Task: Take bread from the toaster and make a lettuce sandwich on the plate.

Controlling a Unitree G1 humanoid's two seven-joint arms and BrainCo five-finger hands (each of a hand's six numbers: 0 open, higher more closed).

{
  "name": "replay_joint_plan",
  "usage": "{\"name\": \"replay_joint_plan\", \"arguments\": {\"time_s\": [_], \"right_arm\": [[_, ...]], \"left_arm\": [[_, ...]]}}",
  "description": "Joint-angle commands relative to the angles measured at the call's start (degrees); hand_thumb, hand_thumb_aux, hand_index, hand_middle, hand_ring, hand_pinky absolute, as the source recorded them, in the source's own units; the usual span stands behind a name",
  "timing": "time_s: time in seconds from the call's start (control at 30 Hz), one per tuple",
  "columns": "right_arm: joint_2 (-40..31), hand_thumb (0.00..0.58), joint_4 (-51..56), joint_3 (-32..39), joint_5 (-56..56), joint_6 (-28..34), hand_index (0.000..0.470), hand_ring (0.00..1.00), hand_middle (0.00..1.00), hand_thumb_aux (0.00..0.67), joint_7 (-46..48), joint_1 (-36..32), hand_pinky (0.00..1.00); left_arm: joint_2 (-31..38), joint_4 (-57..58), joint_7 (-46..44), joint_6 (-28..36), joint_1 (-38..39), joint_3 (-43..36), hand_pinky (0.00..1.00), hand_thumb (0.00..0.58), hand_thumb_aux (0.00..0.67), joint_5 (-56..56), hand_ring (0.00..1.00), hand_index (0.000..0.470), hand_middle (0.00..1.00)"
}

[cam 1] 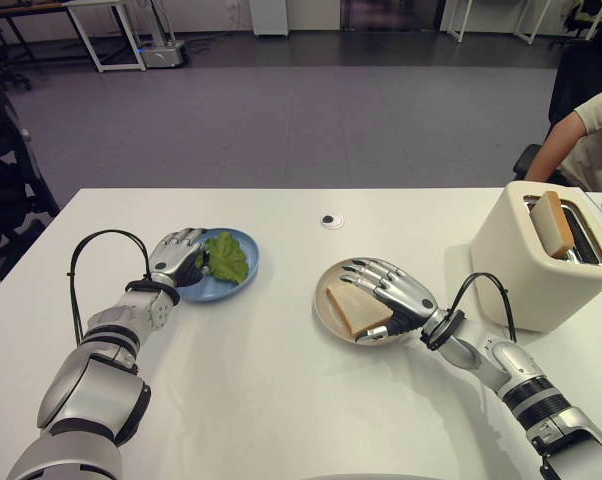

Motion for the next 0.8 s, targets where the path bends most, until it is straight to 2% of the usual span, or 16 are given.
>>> {"name": "replay_joint_plan", "arguments": {"time_s": [0.03,0.07,0.1,0.17,0.23,0.33,0.37,0.4,0.43,0.5,0.57,0.63,0.7,0.77,0.8], "right_arm": [[0.0,0.0,0.9,0.5,-0.5,0.3,0.0,0.0,0.0,0.0,0.0,-0.9,0.0],[-0.1,0.0,0.8,0.4,-0.4,0.3,0.0,0.0,0.0,0.0,0.0,-0.8,0.0],[-0.1,0.0,0.8,0.4,-0.4,0.3,0.0,0.0,0.0,0.0,0.1,-0.8,0.0],[-0.1,0.0,0.7,0.3,-0.4,0.4,0.0,0.0,0.0,0.0,0.1,-0.6,0.0],[-0.1,0.0,0.8,0.3,-0.3,0.4,0.0,0.0,0.0,0.0,0.1,-0.6,0.0],[-0.1,0.0,1.1,0.4,-0.3,0.3,0.0,0.0,0.0,0.0,0.1,-0.8,0.0],[-0.1,0.0,1.1,0.4,-0.3,0.3,0.0,0.0,0.0,0.0,0.1,-0.8,0.0],[-0.1,0.0,1.2,0.4,-0.3,0.3,0.0,0.0,0.0,0.0,0.1,-0.8,0.0],[0.0,0.0,1.2,0.4,-0.3,0.3,0.0,0.0,0.0,0.0,0.1,-0.8,0.0],[0.0,0.0,1.5,0.5,-0.2,0.2,0.0,0.0,0.0,0.0,0.1,-0.8,0.0],[0.0,0.0,1.6,0.5,-0.2,0.1,0.0,0.0,0.0,0.0,0.1,-0.9,0.0],[0.0,0.0,2.0,0.6,-0.2,0.0,0.0,0.0,0.0,0.0,0.0,-1.0,0.0],[0.0,0.0,2.3,0.6,-0.2,-0.1,0.0,0.0,0.0,0.0,0.0,-1.1,0.0],[0.0,0.0,2.5,0.6,-0.2,-0.2,0.0,0.0,0.0,0.0,0.0,-1.2,0.0],[0.0,0.0,2.5,0.6,-0.2,-0.2,0.0,0.0,0.0,0.0,-0.1,-1.3,0.0]], "left_arm": [[0.8,-1.1,0.7,0.1,1.0,-1.2,0.0,0.255,0.168,0.6,0.0,0.118,0.0],[0.8,-1.3,0.8,0.2,1.0,-1.5,0.0,0.079,0.047,0.8,0.0,0.033,0.0],[0.7,-1.4,0.8,0.3,0.9,-1.8,0.0,0.053,0.032,0.9,0.0,0.022,0.0],[0.1,-1.0,0.7,0.7,0.6,-2.3,0.0,0.049,0.029,1.1,0.0,0.02,0.0],[-0.6,-0.6,0.5,1.4,0.3,-2.8,0.0,0.0,0.0,1.3,0.0,0.0,0.0],[-1.5,0.3,0.1,2.7,0.1,-4.4,0.0,0.0,0.0,2.3,0.0,0.0,0.0],[-1.8,0.6,0.0,3.0,0.0,-4.9,0.0,0.023,0.013,2.5,0.0,0.009,0.0],[-2.0,0.9,-0.1,3.3,0.0,-5.2,0.0,0.079,0.047,2.6,0.0,0.033,0.0],[-2.1,1.1,-0.1,3.5,0.0,-5.6,0.0,0.112,0.068,2.8,0.0,0.048,0.0],[-2.3,1.5,0.0,3.9,0.1,-6.3,0.0,0.144,0.089,3.1,0.0,0.063,0.0],[-2.3,1.9,-0.1,4.0,0.2,-6.7,0.0,0.144,0.089,3.1,0.0,0.063,0.0],[-2.4,2.2,-0.3,4.1,0.1,-6.9,0.0,0.205,0.131,2.8,0.0,0.092,0.0],[-2.7,2.4,-0.5,4.3,-0.1,-7.0,0.0,0.223,0.145,2.7,0.0,0.101,0.0],[-2.9,2.4,-0.2,4.1,-0.4,-6.9,0.0,0.4,0.297,2.5,0.0,0.208,0.0],[-3.0,2.2,0.1,3.9,-0.6,-6.9,0.0,0.436,0.336,2.4,0.0,0.236,0.0]]}}
